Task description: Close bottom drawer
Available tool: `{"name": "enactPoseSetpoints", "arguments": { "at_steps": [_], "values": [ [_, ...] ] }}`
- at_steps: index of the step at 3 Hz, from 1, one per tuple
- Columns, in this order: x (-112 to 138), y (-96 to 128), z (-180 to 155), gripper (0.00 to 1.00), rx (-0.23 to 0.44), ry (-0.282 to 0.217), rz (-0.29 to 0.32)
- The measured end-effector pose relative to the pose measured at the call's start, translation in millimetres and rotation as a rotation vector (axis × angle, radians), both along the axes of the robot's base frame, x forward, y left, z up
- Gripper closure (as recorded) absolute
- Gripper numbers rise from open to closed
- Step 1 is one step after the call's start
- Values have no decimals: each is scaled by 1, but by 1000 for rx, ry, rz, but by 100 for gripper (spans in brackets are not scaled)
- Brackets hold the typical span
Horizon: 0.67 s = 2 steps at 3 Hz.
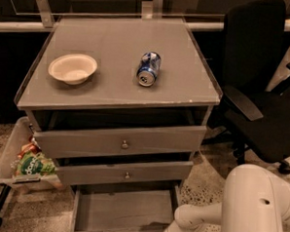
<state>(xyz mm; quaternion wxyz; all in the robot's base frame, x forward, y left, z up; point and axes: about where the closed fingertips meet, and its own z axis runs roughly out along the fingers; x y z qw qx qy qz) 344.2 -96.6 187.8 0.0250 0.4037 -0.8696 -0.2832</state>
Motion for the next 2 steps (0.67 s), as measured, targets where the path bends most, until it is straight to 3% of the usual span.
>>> {"name": "enactPoseSetpoints", "arguments": {
  "at_steps": [1, 2],
  "values": [
    [0, 0, 0, 0, 0, 0, 0],
    [0, 0, 0, 19, 0, 0, 0]
  ]
}}
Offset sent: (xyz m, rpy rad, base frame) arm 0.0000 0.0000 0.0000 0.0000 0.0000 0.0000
